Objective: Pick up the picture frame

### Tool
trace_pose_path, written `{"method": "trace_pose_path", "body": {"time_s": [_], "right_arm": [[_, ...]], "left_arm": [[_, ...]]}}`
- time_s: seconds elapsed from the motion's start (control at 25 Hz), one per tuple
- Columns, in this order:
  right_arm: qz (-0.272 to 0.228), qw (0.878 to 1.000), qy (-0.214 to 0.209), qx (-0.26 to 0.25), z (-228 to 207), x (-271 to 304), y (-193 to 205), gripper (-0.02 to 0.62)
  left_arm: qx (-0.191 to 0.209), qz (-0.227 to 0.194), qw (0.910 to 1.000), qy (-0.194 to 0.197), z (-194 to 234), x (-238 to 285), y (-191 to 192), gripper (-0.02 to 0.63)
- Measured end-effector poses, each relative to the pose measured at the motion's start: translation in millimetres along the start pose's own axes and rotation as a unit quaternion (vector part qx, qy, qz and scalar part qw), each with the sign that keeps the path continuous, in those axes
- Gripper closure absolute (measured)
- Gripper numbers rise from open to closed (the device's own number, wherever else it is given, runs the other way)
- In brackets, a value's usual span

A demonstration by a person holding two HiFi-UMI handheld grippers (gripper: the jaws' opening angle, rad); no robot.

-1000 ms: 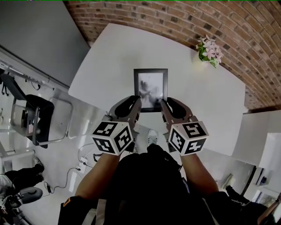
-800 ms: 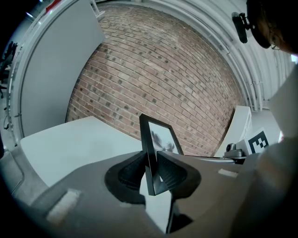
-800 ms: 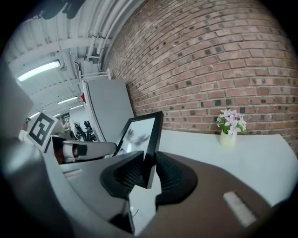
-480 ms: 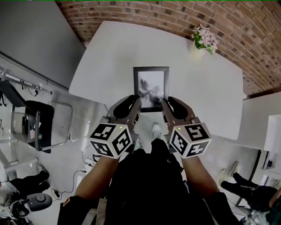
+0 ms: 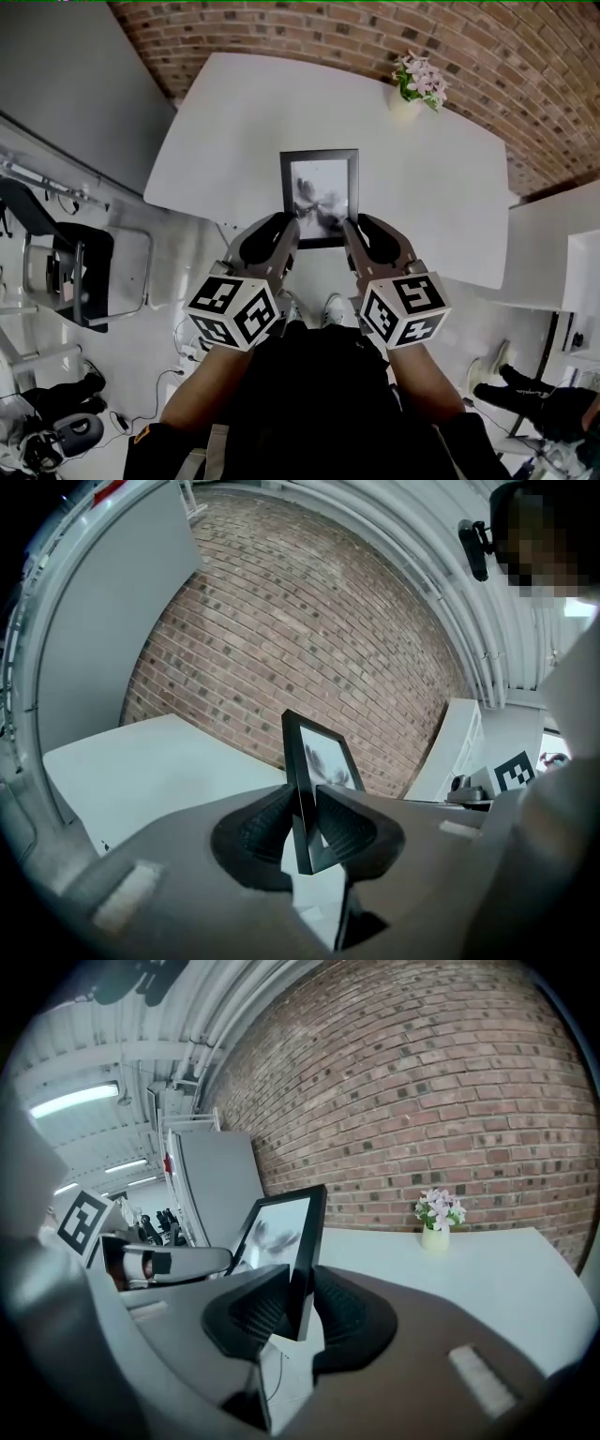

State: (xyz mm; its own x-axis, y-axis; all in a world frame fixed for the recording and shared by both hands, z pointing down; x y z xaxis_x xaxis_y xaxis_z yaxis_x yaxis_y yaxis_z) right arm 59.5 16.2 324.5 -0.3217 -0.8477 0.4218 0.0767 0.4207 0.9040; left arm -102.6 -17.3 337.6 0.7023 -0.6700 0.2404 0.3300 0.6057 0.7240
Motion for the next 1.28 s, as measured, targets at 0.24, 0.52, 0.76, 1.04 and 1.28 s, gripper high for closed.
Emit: {"method": "trace_pose_path", "body": {"time_s": [0.24,0.52,0.76,1.04,1.28], "right_arm": [[-0.01,1.0,0.004,-0.002,-11.2,-24.5,-0.9,0.514],[-0.018,1.0,0.012,0.006,-27.7,-52.2,3.7,0.514],[-0.02,1.0,0.022,0.012,-39.8,-69.6,9.1,0.515],[-0.012,0.999,0.029,0.008,-49.8,-76.8,14.8,0.52],[-0.011,1.0,0.027,0.011,-52.9,-79.1,15.3,0.52]], "left_arm": [[0.008,-0.002,1.0,0.002,-26.9,-1.6,8.0,0.532],[0.016,0.002,0.9998,0.011,-54.8,3.7,20.2,0.532],[0.016,0.008,0.9997,0.016,-71.3,9.0,32.0,0.532],[0.017,0.016,0.9996,0.017,-79.6,15.3,41.6,0.532],[0.018,0.017,0.9996,0.014,-82.5,17.3,43.0,0.532]]}}
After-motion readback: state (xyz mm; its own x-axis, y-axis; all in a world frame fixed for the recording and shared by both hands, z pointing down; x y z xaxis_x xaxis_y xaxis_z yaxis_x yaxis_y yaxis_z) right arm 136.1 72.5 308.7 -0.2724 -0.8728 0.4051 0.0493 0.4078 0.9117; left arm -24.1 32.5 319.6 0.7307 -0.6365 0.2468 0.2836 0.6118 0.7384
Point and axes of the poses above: the fingertips, and each gripper's own axes: x forward along the fingers, z to its left, y out of its underside, the point moved 6 cm from there along -x, backward along the fingers, and after that the axes turned 9 degrees about -x, right-handed, at the moved point
